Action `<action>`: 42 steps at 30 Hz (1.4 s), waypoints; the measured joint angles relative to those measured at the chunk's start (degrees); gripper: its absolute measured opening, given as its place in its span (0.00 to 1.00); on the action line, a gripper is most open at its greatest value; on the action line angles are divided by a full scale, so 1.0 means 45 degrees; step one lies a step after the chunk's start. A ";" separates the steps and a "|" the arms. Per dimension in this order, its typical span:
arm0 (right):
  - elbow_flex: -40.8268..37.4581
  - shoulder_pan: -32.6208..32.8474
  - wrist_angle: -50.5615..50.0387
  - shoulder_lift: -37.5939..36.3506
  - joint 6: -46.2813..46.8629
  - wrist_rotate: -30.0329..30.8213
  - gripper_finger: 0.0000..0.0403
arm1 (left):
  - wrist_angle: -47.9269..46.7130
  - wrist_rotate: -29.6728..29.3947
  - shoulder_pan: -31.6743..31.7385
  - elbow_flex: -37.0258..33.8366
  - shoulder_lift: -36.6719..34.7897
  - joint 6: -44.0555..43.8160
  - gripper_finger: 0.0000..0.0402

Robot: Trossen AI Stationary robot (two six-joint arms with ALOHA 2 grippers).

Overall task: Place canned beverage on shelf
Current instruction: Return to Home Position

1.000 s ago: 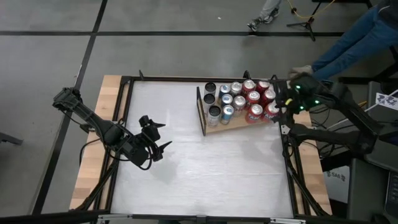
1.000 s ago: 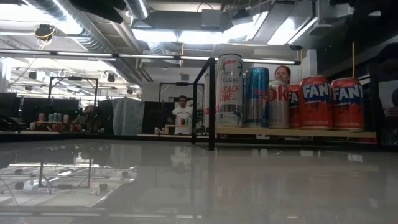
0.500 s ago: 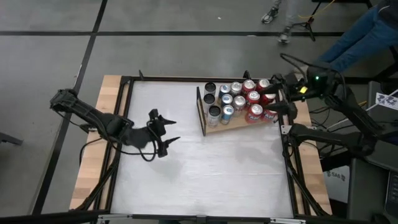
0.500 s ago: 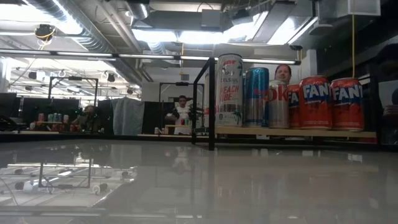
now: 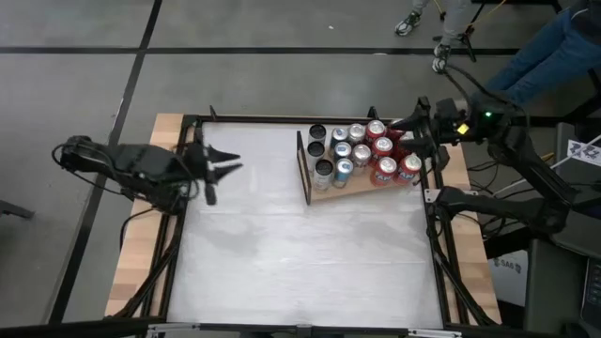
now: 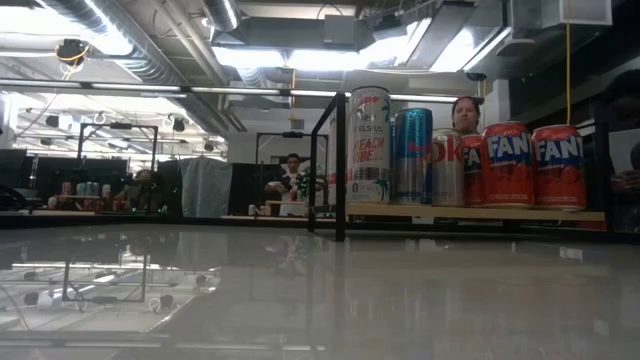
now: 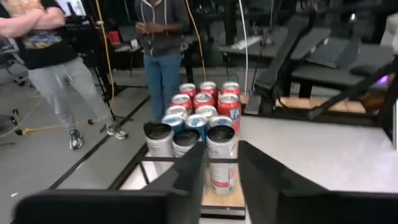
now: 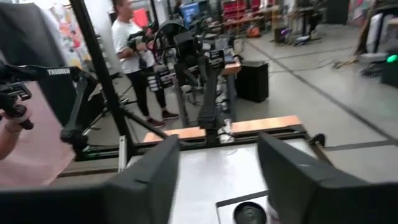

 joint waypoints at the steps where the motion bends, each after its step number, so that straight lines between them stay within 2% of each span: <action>1: 0.0000 0.0000 -0.0013 -0.0145 -0.0001 0.0142 0.47 | -0.0145 -0.0003 0.0017 0.0010 -0.0312 0.0003 0.19; 6: 0.0000 0.0000 -0.0819 -0.1181 -0.0110 0.0301 0.16 | -0.1201 -0.0003 0.0009 0.0007 -0.1648 0.0004 0.03; 8: 0.0000 0.0000 -0.1540 -0.1689 -0.0595 0.0321 0.05 | -0.1147 -0.0012 0.0013 -0.0245 -0.2151 0.0115 0.01; 9: 0.0000 0.0000 -0.1963 -0.1939 -0.0917 0.0445 0.03 | -0.1032 -0.0012 0.0012 -0.0506 -0.2459 0.0302 0.01; 13: -0.0495 0.0000 -0.2581 -0.2977 -0.1081 0.1197 0.06 | 0.0434 0.0276 0.0009 -0.2109 -0.3574 0.0968 0.01; 18: -0.2761 -0.0002 -0.1259 -0.3718 -0.0801 0.0839 0.02 | 0.2611 0.0913 0.0009 -0.4207 -0.4915 0.1629 0.00; 24: -0.5544 0.0000 0.1445 -0.4630 0.0623 0.0237 0.02 | 0.2797 0.0933 0.0009 -0.5439 -0.6510 0.1581 0.00; 26: -0.6148 0.0000 0.1952 -0.4744 0.0923 -0.0299 0.01 | 0.2821 0.0979 0.0009 -0.5692 -0.7038 0.1561 0.00; 29: -0.6720 0.0172 0.2419 -0.4772 0.0973 -0.0335 0.01 | 0.2816 0.1001 0.0009 -0.6083 -0.7774 0.1560 0.00; 33: -0.7559 0.1320 0.3492 -0.4720 0.1010 0.0779 0.00 | 0.2820 0.1071 0.0009 -0.6765 -0.8579 0.1549 0.00; 38: -0.8593 0.3621 0.5126 -0.4500 0.0982 0.2434 0.00 | 0.2814 0.1104 0.0009 -0.7586 -0.9297 0.1246 0.00; 42: -0.8688 0.5398 0.4929 -0.4471 0.0313 0.4167 0.00 | 0.2838 0.1231 0.0006 -0.8078 -0.9655 0.1224 0.00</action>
